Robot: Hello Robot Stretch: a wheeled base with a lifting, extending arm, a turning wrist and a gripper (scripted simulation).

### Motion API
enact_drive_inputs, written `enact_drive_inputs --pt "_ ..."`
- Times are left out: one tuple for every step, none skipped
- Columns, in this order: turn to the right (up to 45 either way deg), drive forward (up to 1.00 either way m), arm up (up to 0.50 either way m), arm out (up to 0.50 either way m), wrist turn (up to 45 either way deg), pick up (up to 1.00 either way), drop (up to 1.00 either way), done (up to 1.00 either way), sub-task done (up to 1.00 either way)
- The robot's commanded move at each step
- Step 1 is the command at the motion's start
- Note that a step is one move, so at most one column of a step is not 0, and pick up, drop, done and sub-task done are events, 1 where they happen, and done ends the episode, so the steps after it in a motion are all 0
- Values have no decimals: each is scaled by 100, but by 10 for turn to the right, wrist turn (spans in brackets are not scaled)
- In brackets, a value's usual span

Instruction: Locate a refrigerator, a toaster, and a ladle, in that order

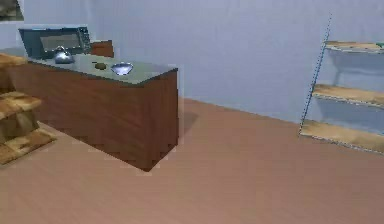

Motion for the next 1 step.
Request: enact_drive_inputs --pt "240 0 0 0 0 0 0 0 0"
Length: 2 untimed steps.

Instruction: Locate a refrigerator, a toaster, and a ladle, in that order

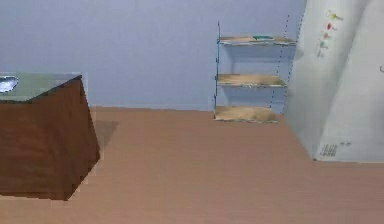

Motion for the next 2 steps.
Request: enact_drive_inputs --pt "0 20 0 0 0 0 0 0 0" --pt "360 0 0 0 0 0 0 0 0"
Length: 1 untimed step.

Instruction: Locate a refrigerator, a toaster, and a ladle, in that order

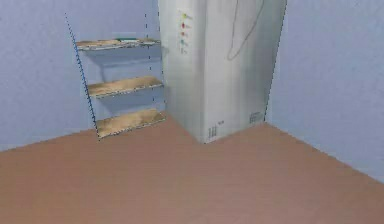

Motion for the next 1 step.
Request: enact_drive_inputs --pt "0 100 0 0 0 0 0 0 0"
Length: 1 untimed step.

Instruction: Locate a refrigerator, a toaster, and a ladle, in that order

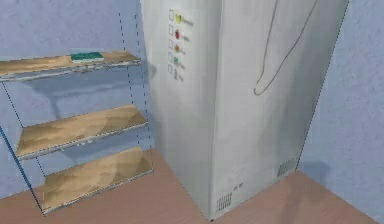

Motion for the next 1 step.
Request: enact_drive_inputs --pt "0 15 0 0 0 0 0 0 0"
